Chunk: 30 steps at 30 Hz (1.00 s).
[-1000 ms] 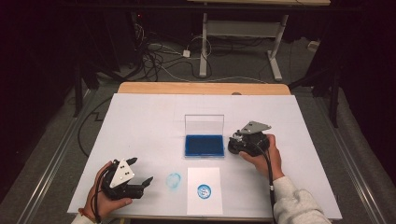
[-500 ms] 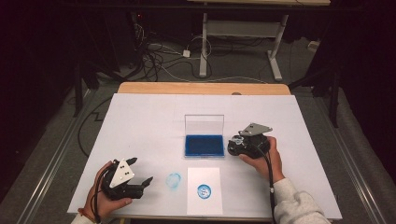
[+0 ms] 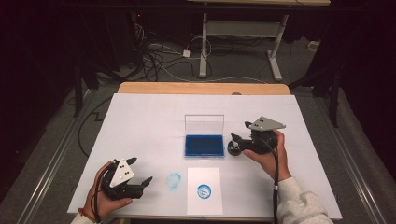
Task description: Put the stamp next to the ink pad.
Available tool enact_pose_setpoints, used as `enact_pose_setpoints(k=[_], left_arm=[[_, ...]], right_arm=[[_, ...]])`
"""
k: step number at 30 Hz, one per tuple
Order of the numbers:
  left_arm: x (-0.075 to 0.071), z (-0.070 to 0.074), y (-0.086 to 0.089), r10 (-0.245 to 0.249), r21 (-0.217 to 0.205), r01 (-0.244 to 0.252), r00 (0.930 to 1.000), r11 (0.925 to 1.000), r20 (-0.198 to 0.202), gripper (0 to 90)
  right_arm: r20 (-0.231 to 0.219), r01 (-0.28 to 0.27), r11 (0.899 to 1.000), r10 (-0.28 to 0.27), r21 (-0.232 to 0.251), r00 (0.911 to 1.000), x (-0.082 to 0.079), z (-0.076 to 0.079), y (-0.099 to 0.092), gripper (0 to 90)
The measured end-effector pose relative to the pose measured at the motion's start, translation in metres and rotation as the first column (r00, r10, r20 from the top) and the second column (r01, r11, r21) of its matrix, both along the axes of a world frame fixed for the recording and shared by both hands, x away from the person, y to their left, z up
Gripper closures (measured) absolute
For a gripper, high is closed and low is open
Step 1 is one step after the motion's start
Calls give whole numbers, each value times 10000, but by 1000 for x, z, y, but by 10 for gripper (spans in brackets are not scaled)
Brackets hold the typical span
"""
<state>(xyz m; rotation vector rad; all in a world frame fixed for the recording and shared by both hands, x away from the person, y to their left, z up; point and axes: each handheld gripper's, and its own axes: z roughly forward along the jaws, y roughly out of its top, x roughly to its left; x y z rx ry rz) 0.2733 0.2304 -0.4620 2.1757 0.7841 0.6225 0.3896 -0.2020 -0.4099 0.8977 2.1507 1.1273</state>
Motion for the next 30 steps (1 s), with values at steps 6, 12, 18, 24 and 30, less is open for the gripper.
enact_pose_setpoints(k=[6,12,18,24,30], left_arm=[[0,-1,-1,24,39,-24,10000,10000,-37,163],[0,-1,0,94,19,-94,9999,10000,-56,163],[0,-1,0,94,3,-94,9999,10000,-74,163],[0,-1,0,71,26,-70,10000,10000,-70,163],[0,0,0,87,40,-87,9999,10000,-59,163]], right_arm=[[236,389,9992,-389,-1,9990,-4,8,-2,253],[567,494,9987,-501,127,9971,-9,17,-3,214],[848,283,9990,-312,346,9959,-15,23,-3,174],[1053,165,9992,-202,364,9942,-24,29,-2,161],[1163,-98,9993,54,374,9932,-33,34,-2,162]])
